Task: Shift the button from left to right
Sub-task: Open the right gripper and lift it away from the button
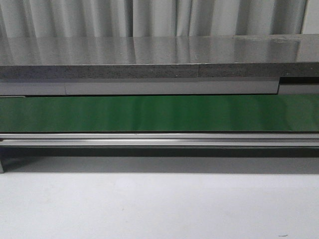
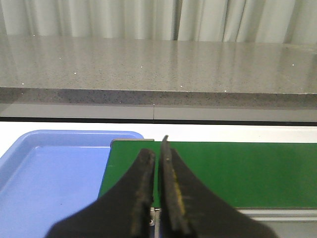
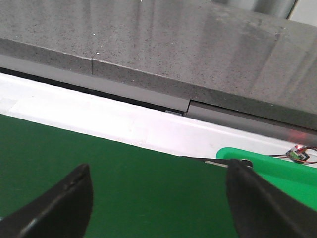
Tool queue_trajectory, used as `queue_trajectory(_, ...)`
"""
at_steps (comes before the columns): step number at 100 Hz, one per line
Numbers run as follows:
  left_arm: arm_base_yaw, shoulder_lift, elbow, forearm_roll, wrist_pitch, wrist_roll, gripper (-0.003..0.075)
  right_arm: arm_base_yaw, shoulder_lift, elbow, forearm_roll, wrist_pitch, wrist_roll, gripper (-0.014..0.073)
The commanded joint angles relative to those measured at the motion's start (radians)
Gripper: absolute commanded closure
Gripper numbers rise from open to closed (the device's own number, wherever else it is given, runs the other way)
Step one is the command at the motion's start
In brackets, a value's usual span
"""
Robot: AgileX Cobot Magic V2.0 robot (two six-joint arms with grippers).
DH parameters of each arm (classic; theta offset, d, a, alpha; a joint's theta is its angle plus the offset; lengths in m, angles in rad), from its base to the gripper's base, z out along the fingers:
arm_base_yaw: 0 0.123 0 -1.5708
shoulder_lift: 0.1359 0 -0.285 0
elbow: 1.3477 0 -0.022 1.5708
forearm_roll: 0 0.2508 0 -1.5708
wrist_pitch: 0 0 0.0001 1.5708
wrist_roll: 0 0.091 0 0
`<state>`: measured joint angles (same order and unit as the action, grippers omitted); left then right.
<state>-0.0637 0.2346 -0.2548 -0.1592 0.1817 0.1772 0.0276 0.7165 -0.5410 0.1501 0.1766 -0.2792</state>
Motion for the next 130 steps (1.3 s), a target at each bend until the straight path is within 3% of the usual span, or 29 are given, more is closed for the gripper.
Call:
queue_trajectory(1, -0.009, 0.009, -0.027, -0.011, -0.084, -0.003, 0.0715, 0.001, -0.114, 0.040, 0.004, -0.098, -0.010, 0.0076)
queue_trajectory(27, -0.009, 0.009, -0.027, -0.011, -0.084, -0.003, 0.0715, 0.001, -0.344, 0.142, 0.004, -0.005, -0.010, 0.0210)
queue_trajectory(44, -0.009, 0.009, -0.027, -0.011, -0.084, -0.003, 0.0715, 0.001, -0.385, 0.142, 0.004, 0.011, -0.010, 0.0297)
queue_trajectory(75, -0.009, 0.009, -0.027, -0.011, -0.084, -0.003, 0.0715, 0.001, -0.385, 0.142, 0.004, 0.011, -0.010, 0.0669)
queue_trajectory(130, -0.009, 0.009, -0.027, -0.011, -0.084, -0.003, 0.0715, 0.001, -0.385, 0.142, 0.004, 0.011, -0.010, 0.0662)
